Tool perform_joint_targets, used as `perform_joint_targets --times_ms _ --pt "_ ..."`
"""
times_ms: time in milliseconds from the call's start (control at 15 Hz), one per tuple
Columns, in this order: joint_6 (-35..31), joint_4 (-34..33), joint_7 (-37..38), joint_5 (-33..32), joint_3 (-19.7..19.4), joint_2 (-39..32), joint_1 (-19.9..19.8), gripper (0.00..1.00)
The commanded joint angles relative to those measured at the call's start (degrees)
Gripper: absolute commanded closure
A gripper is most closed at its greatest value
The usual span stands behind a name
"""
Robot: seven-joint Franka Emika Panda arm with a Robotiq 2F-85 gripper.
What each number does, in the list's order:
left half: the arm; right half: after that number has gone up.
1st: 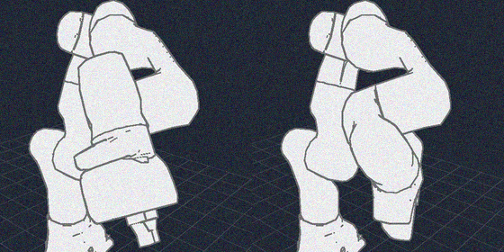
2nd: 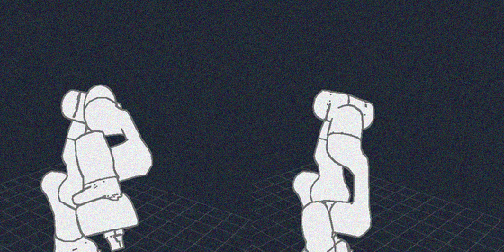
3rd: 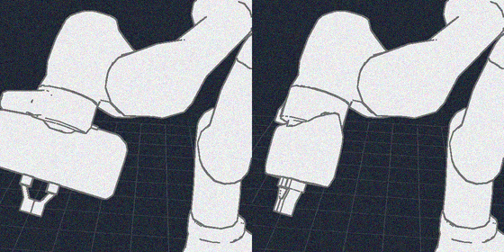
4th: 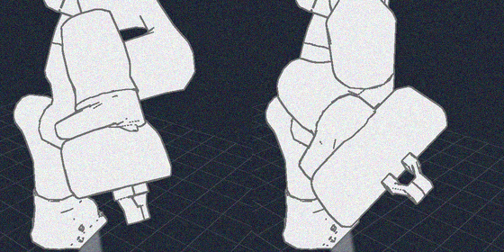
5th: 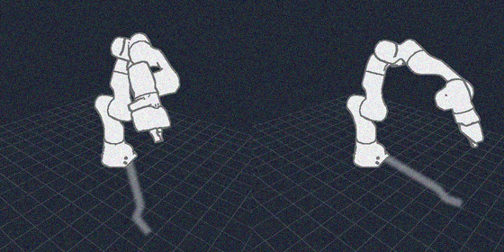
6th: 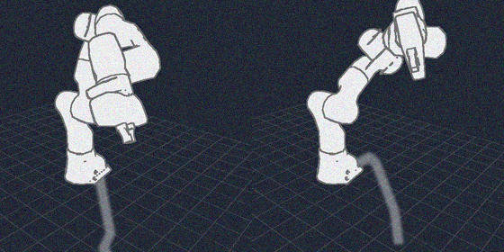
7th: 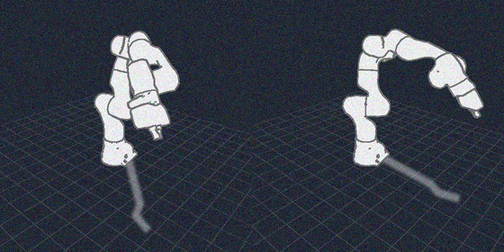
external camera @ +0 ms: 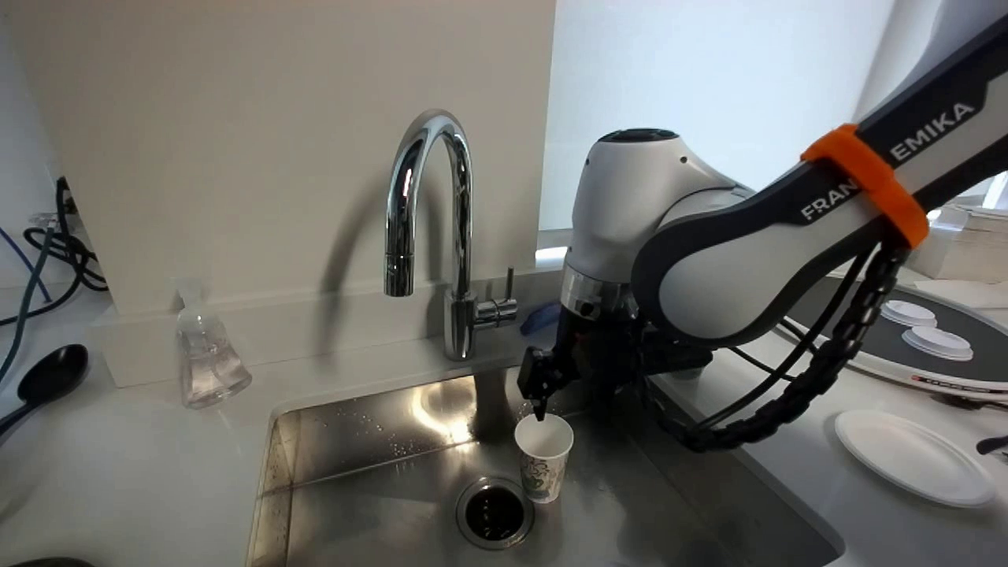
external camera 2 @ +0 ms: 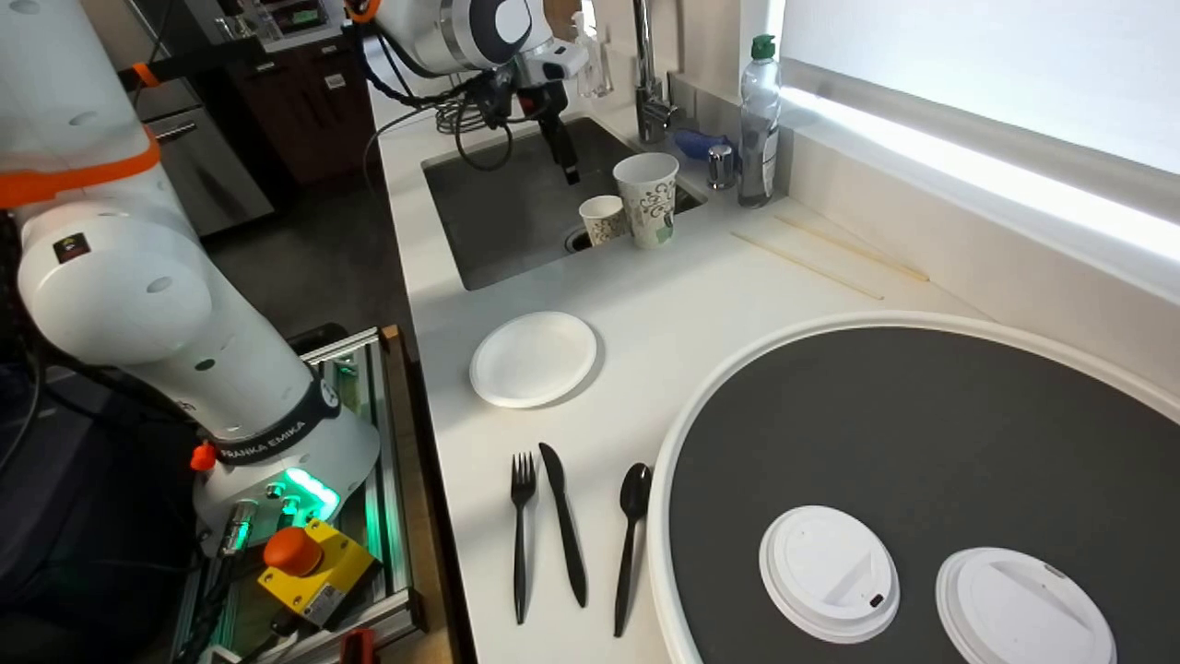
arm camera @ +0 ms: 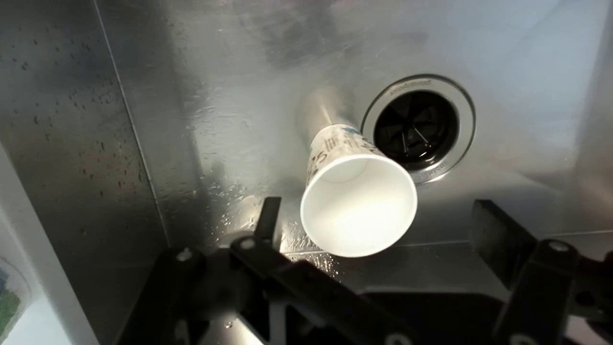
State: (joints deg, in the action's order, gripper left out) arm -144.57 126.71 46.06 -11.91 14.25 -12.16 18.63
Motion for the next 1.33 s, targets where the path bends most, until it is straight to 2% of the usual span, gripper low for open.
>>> perform_joint_targets --times_ms 0,400,1267 --pt "0.0 0.0 -0.5 0.5 -1.3 -0.2 1.2 0.00" --pt "0.1 -0.3 0.3 0.5 -1.7 -2.2 1.5 0.00" --pt "-6.5 -1.2 8.7 -6.0 -9.1 -8.8 6.5 0.00"
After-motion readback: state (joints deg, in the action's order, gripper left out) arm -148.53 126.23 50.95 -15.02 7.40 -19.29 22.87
